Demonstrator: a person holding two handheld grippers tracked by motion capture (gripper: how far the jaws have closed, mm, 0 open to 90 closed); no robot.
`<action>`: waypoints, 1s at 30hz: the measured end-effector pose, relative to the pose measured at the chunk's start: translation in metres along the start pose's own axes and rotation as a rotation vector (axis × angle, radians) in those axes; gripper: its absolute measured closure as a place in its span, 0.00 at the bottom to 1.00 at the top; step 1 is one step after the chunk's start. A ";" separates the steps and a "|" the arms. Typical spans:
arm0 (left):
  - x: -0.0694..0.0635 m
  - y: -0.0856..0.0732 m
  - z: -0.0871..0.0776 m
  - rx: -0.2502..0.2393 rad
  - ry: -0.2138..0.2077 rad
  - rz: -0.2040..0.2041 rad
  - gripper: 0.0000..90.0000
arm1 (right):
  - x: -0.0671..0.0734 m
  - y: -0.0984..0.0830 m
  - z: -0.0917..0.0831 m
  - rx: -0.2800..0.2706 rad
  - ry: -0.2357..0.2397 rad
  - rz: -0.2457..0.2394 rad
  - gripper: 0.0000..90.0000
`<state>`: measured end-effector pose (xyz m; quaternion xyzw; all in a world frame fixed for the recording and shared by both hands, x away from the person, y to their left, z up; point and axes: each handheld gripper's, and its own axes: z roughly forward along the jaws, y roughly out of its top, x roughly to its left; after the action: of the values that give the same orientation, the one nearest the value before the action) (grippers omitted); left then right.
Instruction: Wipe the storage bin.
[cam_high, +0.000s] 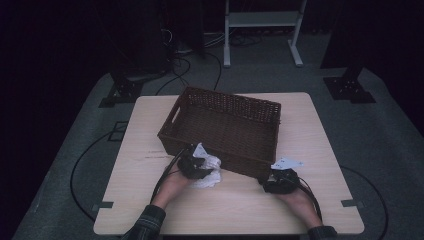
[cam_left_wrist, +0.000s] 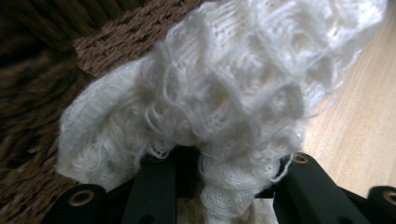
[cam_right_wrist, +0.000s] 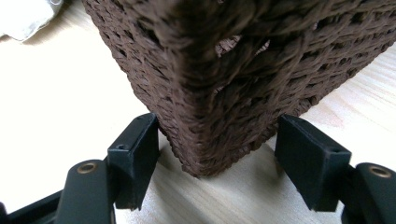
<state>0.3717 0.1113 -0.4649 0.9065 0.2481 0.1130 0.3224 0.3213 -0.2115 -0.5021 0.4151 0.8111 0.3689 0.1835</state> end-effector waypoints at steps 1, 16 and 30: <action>0.000 0.000 -0.001 -0.009 -0.005 -0.010 0.76 | 0.000 0.000 0.000 0.000 0.000 0.001 0.34; -0.008 0.017 -0.031 -0.133 -0.025 -0.002 0.75 | 0.000 0.000 0.000 0.000 0.000 0.000 0.34; -0.016 0.027 -0.051 -0.188 -0.019 0.025 0.75 | 0.000 0.000 0.000 0.000 0.000 -0.003 0.34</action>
<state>0.3497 0.1117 -0.4088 0.8761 0.2222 0.1314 0.4071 0.3214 -0.2116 -0.5021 0.4140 0.8117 0.3686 0.1839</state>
